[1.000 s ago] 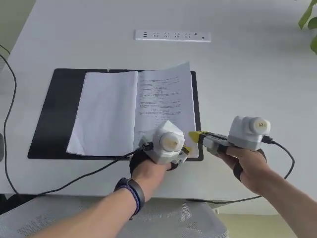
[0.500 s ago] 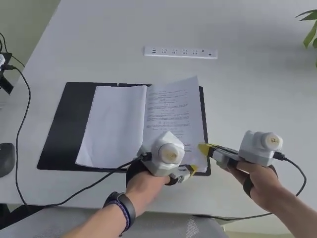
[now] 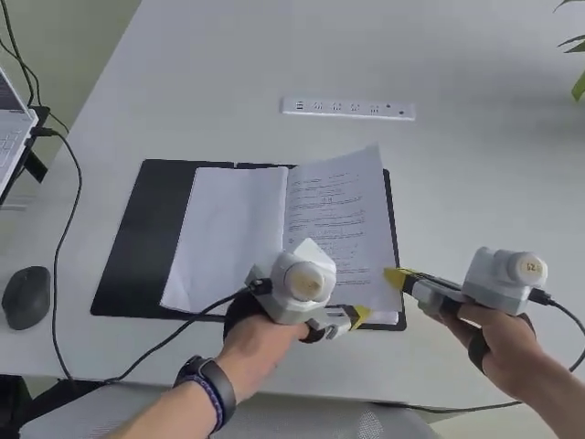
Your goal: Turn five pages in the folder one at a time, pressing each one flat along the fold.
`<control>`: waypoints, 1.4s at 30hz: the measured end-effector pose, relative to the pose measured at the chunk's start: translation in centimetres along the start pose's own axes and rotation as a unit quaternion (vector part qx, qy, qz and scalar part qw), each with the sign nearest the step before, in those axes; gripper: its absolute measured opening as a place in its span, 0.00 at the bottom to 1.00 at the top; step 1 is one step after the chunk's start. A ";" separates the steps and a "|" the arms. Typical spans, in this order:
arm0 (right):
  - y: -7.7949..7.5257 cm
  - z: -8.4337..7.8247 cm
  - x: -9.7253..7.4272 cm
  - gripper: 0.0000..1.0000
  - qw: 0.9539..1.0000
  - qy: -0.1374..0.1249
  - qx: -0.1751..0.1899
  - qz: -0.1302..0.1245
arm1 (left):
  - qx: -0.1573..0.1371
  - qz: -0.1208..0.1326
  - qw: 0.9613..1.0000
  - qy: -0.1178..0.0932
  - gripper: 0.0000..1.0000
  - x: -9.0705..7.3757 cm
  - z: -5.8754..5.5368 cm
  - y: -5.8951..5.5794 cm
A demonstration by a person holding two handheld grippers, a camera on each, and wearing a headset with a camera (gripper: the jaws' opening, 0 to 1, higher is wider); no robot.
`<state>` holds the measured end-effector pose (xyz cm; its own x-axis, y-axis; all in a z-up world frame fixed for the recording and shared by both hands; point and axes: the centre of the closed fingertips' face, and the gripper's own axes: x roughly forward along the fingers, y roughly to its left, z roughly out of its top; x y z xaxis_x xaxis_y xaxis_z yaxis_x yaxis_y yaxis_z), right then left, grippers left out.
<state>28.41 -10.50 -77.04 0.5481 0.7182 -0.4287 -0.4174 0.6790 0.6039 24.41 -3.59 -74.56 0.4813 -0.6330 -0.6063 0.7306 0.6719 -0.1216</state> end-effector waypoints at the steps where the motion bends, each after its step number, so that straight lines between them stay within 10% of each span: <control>1: 0.2 0.2 0.0 0.00 1.000 -0.002 -0.002 0.001 | 0.000 0.001 1.000 -0.001 0.58 -0.3 -0.1 0.3; 23: 6.4 4.1 0.0 0.00 0.997 -0.047 -0.029 0.056 | -0.033 0.082 0.996 -0.034 0.66 -9.5 -2.2 9.4; 42: 16.3 6.7 3.8 0.00 0.986 -0.039 -0.077 0.142 | -0.083 0.146 0.984 -0.052 0.67 -15.9 -5.3 13.2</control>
<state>28.50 2.23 -64.36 0.4455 0.8726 -0.2004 -0.6636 0.4721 0.5803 23.82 17.37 -70.72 0.7132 -0.4333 -0.5510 0.4683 0.8794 -0.0853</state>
